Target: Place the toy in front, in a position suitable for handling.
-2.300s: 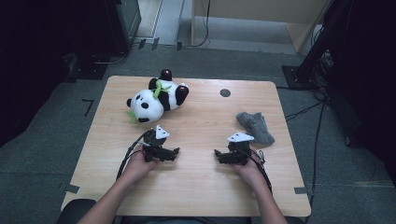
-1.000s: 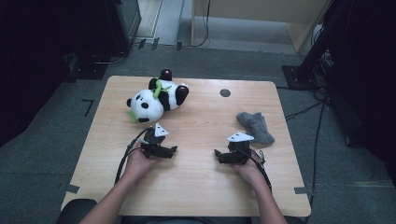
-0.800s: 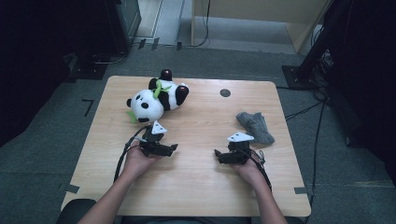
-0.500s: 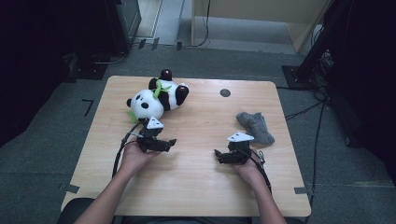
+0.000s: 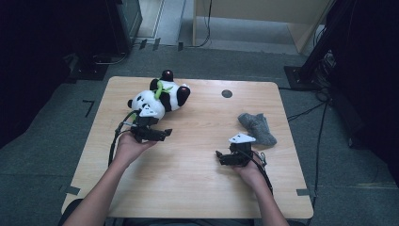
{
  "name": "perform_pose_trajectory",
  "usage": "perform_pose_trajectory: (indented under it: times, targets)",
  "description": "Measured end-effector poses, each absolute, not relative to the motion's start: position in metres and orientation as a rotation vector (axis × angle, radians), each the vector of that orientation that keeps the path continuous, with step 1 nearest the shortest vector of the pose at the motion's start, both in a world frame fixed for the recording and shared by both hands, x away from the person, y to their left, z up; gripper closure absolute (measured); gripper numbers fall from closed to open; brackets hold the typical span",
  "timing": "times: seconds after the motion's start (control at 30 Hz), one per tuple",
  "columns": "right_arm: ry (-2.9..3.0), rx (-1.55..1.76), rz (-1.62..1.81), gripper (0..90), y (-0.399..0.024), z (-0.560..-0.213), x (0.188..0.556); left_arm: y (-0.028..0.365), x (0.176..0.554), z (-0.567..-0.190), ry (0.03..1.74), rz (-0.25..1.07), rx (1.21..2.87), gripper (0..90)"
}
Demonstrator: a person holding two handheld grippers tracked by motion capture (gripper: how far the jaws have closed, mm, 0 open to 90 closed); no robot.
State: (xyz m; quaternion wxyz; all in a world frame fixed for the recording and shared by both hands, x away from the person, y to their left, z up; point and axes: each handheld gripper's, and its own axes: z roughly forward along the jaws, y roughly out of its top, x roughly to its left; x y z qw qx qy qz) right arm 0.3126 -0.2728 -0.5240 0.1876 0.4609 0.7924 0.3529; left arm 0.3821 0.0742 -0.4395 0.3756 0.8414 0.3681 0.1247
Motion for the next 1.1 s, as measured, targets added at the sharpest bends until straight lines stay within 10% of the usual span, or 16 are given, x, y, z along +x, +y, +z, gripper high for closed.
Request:
perform_pose_trajectory:
  times: [1.1]
  targets:
    - [2.226,1.306,0.989,10.6,-0.272,-0.524,0.312,0.077,0.455,-0.393,0.94,0.375,2.187,21.3]
